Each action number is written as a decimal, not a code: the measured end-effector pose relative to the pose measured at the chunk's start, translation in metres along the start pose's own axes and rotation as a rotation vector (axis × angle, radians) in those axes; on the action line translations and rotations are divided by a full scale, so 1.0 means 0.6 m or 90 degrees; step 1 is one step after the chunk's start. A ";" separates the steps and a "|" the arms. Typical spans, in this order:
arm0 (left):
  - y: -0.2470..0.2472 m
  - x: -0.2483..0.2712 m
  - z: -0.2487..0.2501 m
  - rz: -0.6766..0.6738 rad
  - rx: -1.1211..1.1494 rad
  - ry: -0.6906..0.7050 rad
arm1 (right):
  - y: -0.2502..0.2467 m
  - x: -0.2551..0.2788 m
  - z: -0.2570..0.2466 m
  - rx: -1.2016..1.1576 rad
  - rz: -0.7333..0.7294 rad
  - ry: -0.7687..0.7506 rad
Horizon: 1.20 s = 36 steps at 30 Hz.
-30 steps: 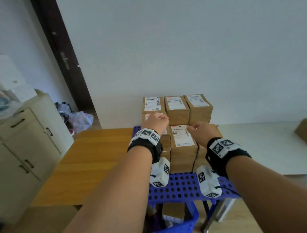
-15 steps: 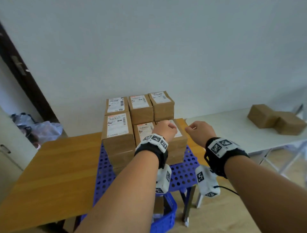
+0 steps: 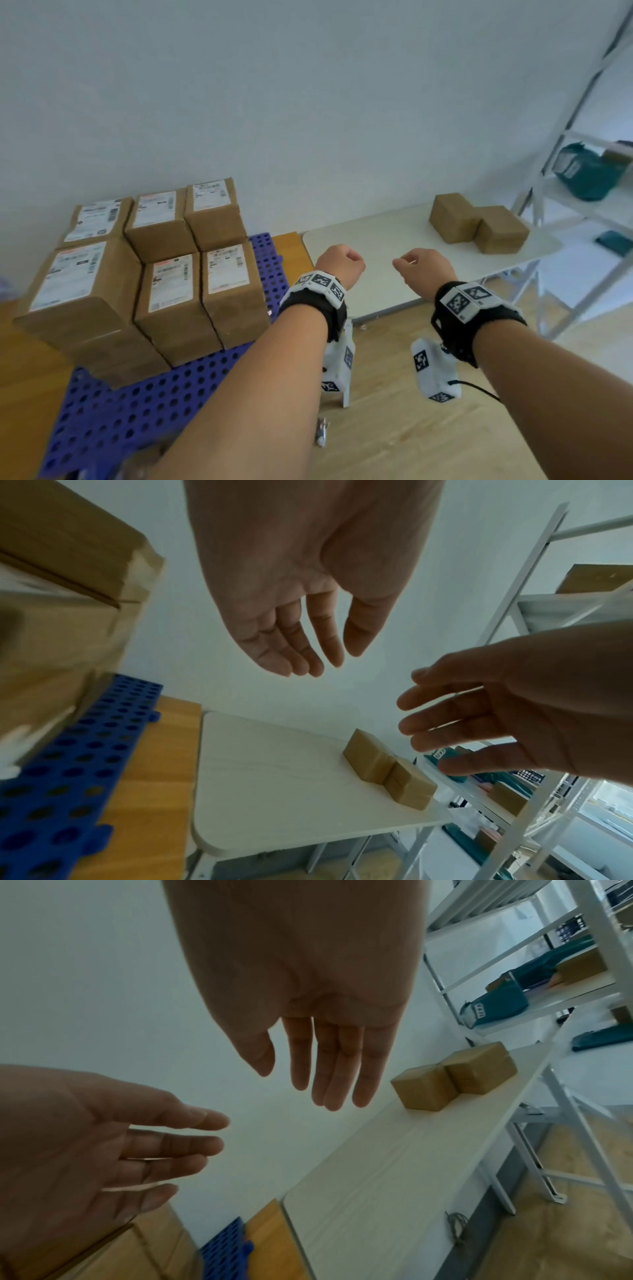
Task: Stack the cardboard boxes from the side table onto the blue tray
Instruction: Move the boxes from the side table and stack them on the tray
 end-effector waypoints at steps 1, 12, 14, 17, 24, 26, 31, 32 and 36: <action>0.024 -0.008 0.016 -0.001 0.003 0.000 | -0.014 -0.012 0.024 -0.006 -0.003 0.006; 0.219 -0.103 0.121 -0.040 0.025 -0.010 | -0.108 -0.125 0.216 -0.059 -0.017 0.072; 0.242 -0.131 0.134 -0.049 0.025 -0.008 | -0.119 -0.154 0.236 -0.066 -0.009 0.080; 0.273 -0.182 0.152 -0.059 0.019 -0.002 | -0.130 -0.199 0.261 -0.074 -0.010 0.095; 0.316 -0.339 0.185 -0.070 0.028 0.008 | -0.164 -0.345 0.285 -0.048 0.004 0.105; 0.316 -0.386 0.191 -0.065 0.024 0.006 | -0.168 -0.388 0.285 -0.047 -0.002 0.111; 0.336 -0.476 0.198 -0.090 0.005 0.003 | -0.171 -0.467 0.297 -0.012 -0.012 0.131; 0.340 -0.490 0.197 -0.094 0.003 0.002 | -0.171 -0.480 0.302 -0.005 -0.015 0.136; 0.358 -0.536 0.197 -0.109 -0.004 -0.010 | -0.171 -0.529 0.325 0.000 -0.033 0.157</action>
Point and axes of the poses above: each hand's wrist, its own x-axis away from the middle knuckle, its own y-axis out of the palm, z = x × y, the point moved 10 cm from there along -x, towards the middle knuckle, and after that the axes turned 4 degrees about y, right-handed, at the moved point
